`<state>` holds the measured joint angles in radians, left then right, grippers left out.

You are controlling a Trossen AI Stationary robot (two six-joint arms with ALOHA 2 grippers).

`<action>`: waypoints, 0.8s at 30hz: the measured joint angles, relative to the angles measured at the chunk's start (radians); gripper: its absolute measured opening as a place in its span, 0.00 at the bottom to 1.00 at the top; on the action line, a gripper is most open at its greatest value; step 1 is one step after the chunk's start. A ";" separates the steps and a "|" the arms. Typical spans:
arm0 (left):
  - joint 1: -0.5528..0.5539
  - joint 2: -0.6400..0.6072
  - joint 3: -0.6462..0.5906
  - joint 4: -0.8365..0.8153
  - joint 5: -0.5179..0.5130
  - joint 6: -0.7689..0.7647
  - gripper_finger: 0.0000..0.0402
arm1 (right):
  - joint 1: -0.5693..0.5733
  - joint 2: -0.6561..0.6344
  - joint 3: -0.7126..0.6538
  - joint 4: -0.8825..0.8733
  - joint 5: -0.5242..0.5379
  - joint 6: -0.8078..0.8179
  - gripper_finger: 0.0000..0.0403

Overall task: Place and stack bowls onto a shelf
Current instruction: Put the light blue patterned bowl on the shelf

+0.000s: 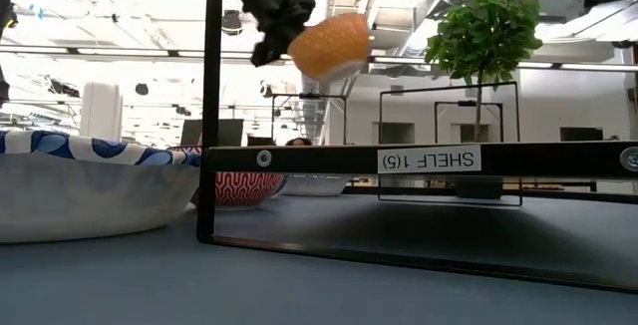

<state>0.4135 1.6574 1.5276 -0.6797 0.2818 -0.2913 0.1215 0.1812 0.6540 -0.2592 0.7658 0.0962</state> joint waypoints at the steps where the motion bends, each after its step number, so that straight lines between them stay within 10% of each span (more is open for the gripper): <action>1: -0.009 0.017 0.000 0.014 0.003 -0.007 0.00 | 0.000 0.000 0.000 -0.013 0.000 0.002 0.30; 24: -0.128 0.521 0.471 -0.179 -0.110 0.022 0.00 | 0.000 0.000 0.000 -0.138 -0.004 0.064 0.30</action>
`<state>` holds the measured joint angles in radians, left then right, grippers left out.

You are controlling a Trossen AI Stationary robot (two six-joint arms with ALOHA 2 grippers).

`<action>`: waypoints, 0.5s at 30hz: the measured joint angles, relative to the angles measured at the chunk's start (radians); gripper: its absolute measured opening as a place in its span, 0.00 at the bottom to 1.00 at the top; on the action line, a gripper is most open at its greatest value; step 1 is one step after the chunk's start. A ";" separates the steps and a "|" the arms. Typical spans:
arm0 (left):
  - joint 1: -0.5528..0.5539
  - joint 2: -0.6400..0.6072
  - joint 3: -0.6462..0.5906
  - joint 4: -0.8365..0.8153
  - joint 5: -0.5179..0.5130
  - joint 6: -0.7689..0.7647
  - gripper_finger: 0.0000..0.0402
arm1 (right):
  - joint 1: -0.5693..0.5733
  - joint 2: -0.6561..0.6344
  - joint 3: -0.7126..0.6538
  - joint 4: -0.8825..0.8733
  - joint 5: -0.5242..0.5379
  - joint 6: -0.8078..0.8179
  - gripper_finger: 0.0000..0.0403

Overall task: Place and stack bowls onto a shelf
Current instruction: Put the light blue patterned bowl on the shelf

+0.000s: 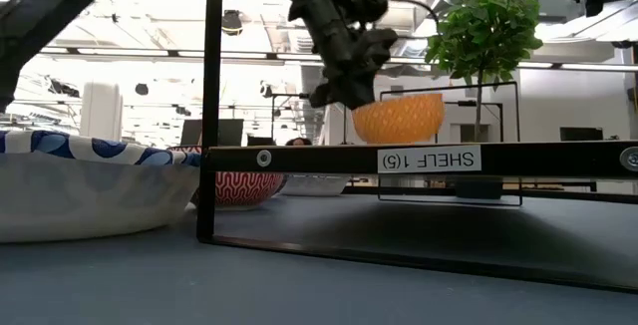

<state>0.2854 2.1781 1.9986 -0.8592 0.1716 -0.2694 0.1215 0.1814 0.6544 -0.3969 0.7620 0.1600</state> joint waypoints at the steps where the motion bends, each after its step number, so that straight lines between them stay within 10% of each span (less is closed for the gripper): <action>1: -0.001 0.021 0.023 -0.017 0.000 0.004 0.00 | 0.000 0.000 0.000 -0.006 0.000 0.000 0.30; 15: -0.020 0.096 0.101 -0.036 -0.001 0.047 0.01 | 0.000 0.000 0.000 -0.072 -0.001 0.053 0.30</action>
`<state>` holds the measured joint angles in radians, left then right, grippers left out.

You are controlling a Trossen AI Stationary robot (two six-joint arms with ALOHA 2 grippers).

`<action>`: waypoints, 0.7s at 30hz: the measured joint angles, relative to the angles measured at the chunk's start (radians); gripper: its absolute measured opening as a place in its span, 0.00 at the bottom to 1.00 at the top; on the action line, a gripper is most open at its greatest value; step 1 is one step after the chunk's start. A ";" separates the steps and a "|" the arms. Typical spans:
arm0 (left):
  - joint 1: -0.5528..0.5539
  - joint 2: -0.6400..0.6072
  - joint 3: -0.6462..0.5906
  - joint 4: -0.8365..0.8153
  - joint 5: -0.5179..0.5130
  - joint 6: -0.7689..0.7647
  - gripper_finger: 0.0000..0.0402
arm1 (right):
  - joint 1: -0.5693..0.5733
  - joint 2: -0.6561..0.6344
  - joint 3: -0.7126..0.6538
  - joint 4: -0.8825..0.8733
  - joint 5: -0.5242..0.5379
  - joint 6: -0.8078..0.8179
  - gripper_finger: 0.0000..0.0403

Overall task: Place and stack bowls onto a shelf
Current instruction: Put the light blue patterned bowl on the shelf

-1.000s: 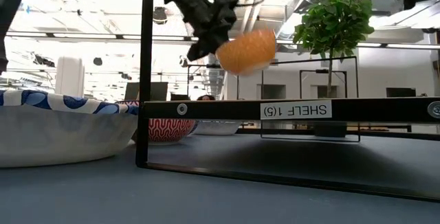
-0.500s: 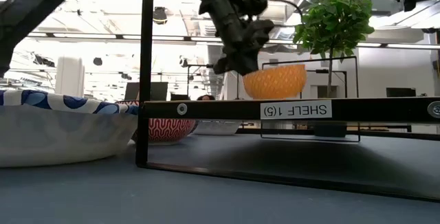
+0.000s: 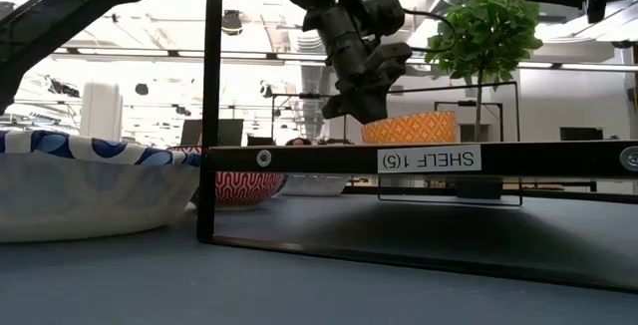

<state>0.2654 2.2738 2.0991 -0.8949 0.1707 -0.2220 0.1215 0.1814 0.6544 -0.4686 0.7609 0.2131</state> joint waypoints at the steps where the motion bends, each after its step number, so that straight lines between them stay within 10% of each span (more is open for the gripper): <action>1: -0.001 0.000 0.000 0.003 0.000 0.003 0.02 | 0.000 0.000 0.000 0.000 0.000 0.000 0.30; 21: 0.004 -0.118 0.001 -0.002 0.013 0.086 0.33 | 0.000 0.000 0.000 -0.020 -0.033 0.027 0.30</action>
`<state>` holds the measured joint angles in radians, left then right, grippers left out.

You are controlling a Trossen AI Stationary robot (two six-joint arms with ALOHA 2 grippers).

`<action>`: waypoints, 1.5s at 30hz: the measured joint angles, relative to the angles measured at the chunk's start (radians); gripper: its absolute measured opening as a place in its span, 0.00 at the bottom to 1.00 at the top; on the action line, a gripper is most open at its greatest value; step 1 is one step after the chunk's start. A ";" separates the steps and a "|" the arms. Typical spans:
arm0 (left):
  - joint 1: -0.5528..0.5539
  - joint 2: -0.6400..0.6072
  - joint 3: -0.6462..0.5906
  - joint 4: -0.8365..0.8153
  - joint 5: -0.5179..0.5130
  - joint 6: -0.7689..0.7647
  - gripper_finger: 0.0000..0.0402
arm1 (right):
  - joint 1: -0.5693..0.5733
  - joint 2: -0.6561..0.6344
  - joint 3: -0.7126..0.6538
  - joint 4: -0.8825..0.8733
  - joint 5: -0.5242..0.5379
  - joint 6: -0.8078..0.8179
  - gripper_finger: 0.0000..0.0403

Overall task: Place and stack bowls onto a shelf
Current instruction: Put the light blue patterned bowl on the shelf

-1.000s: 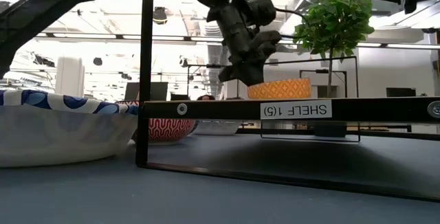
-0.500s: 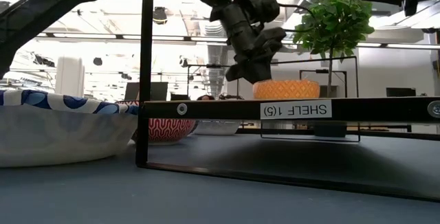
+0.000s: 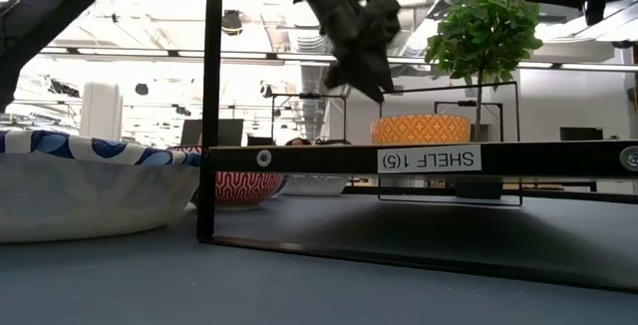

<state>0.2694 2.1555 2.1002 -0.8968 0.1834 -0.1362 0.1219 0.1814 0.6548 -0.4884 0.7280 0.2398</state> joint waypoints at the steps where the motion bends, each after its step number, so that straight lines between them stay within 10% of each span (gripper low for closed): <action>1: 0.001 -0.017 0.000 -0.014 -0.013 0.013 0.33 | 0.000 0.000 0.000 -0.001 0.000 0.000 0.30; 10: -0.073 -0.170 -0.019 -0.414 -0.110 0.277 0.13 | 0.000 0.000 0.000 -0.046 0.000 -0.001 0.30; 27: -0.123 -0.190 -0.375 -0.001 -0.145 0.169 0.00 | 0.000 0.000 -0.005 -0.066 0.001 0.000 0.30; 45: -0.116 -0.109 -0.394 0.168 -0.104 0.137 0.00 | 0.000 0.000 -0.005 -0.057 0.002 0.024 0.30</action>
<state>0.1537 2.0467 1.7061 -0.7288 0.0798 0.0011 0.1219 0.1814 0.6495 -0.5457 0.7300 0.2642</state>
